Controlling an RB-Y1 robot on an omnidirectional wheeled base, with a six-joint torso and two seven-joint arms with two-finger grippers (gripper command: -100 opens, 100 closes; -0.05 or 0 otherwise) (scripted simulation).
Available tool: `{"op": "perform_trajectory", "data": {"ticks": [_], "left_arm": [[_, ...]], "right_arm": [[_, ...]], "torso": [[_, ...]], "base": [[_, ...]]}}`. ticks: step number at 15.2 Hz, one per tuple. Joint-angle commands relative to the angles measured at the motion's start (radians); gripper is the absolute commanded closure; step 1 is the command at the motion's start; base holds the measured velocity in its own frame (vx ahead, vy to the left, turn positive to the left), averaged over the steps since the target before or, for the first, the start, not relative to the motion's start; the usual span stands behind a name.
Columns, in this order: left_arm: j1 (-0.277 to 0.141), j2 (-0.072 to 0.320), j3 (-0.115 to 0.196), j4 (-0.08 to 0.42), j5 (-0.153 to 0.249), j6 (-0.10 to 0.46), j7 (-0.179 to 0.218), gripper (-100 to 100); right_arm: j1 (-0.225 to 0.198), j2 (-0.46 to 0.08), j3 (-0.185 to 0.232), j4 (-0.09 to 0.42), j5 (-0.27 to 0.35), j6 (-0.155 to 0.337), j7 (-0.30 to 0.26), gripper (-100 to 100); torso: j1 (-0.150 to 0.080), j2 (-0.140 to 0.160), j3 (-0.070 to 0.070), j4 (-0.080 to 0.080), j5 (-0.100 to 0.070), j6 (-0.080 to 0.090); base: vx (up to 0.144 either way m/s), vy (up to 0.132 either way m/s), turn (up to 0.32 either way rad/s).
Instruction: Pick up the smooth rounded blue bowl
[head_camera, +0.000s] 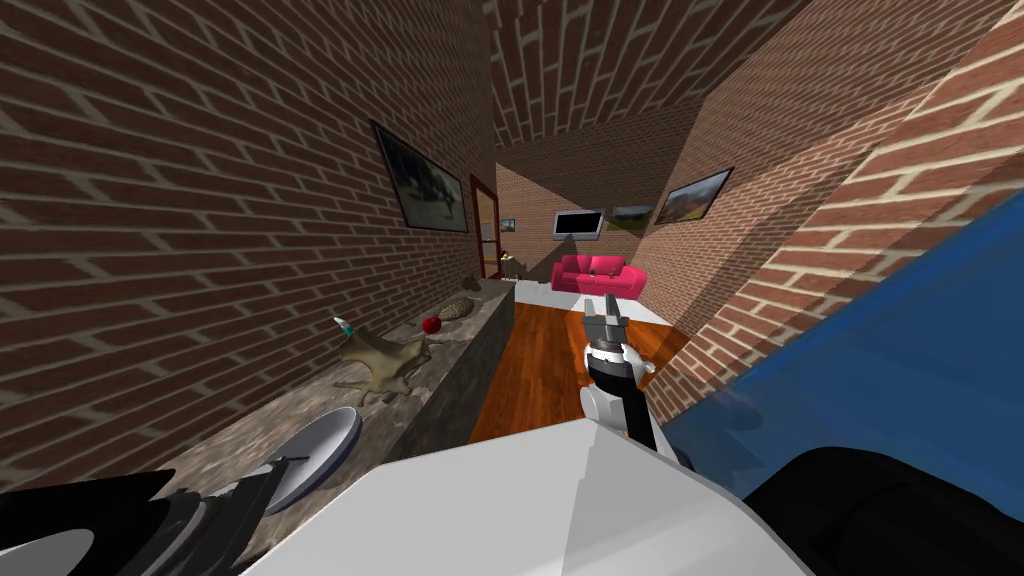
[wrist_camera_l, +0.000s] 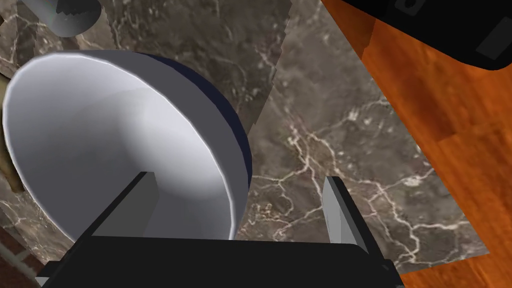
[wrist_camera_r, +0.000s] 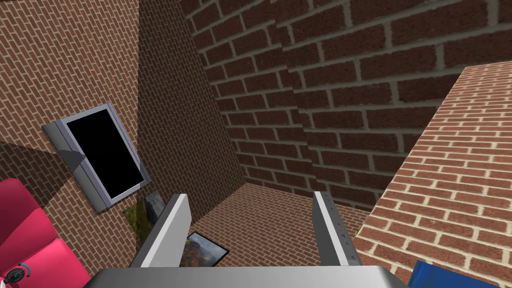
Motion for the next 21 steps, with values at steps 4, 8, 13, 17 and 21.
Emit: {"op": "perform_trajectory", "data": {"ticks": [4,8,13,17,21], "left_arm": [[0.015,0.027,0.031,0.012,0.046,0.095,0.017,-100],[0.002,0.008,0.003,0.054,0.018,0.063,-0.007,-100],[-0.006,0.004,-0.009,0.071,0.008,0.053,-0.015,100],[0.007,0.014,0.014,0.039,0.028,0.073,0.0,100],[0.012,0.022,0.025,0.024,0.039,0.084,0.008,100]], "right_arm": [[0.0,0.0,0.0,0.0,0.0,0.0,0.0,0],[0.0,0.0,0.0,0.0,0.0,0.0,0.0,0],[0.0,0.0,0.0,0.0,0.0,0.0,0.0,0],[0.0,0.0,0.0,0.0,0.0,0.0,0.0,0],[0.0,0.0,0.0,0.0,0.0,0.0,0.0,0]], "torso": [[0.0,0.001,0.0,0.0,0.0,0.0],[0.0,0.003,0.002,0.001,0.0,0.0],[-0.001,0.006,0.004,0.002,0.0,0.0],[0.0,0.005,0.003,0.001,0.0,0.001],[0.0,0.004,0.003,0.002,-0.001,0.001]], "base": [[0.059,0.007,0.013],[0.021,-0.001,-0.028],[-0.02,-0.015,-0.039],[0.004,0.003,0.019],[0.026,0.019,0.059]]}}
